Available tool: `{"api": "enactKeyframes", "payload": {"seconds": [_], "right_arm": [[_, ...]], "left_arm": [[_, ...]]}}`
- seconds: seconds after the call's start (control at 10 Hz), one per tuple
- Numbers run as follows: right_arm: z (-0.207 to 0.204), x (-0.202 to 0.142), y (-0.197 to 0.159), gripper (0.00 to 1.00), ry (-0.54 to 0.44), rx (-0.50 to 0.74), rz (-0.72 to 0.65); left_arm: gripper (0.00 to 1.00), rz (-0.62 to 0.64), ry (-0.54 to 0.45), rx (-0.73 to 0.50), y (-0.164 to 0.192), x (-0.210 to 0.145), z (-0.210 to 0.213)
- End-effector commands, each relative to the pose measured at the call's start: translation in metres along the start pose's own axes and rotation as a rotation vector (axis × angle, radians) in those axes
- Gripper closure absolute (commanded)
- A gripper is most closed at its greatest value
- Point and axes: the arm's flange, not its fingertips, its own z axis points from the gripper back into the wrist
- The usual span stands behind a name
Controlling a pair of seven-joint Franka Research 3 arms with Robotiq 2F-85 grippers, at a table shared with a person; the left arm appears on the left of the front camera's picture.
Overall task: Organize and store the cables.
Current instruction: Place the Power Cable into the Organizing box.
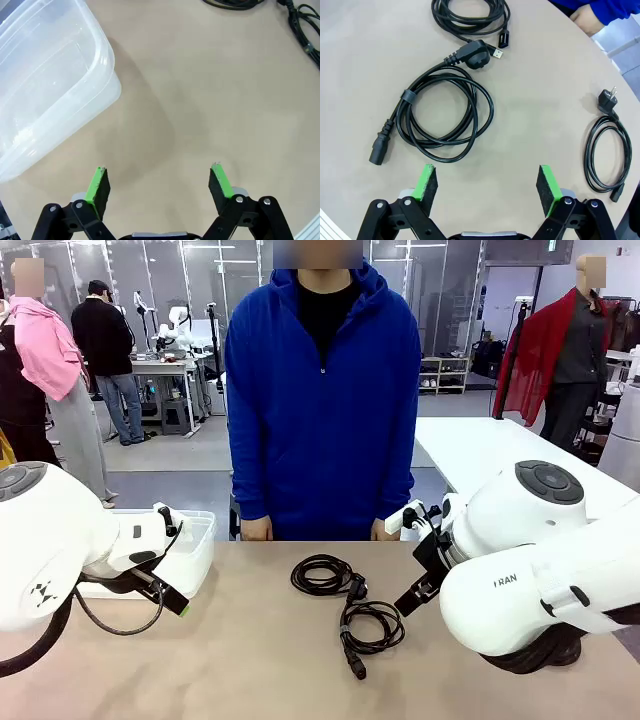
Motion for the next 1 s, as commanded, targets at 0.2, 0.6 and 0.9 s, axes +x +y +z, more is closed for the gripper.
{"api": "enactKeyframes", "payload": {"seconds": [0.2, 0.6, 0.9], "right_arm": [[0.0000, 0.0000, 0.0000, 0.00, 0.000, 0.000, 0.000], [0.0000, 0.0000, 0.0000, 0.00, 0.000, 0.000, 0.000], [0.0000, 0.0000, 0.0000, 0.00, 0.000, 0.000, 0.000]], "left_arm": [[0.00, 0.000, 0.000, 0.000, -0.0002, 0.0001, 0.0000], [0.00, 0.000, 0.000, 0.000, -0.0002, 0.0001, 0.0000], [0.00, 0.000, 0.000, 0.000, -0.0002, 0.0001, 0.0000]]}}
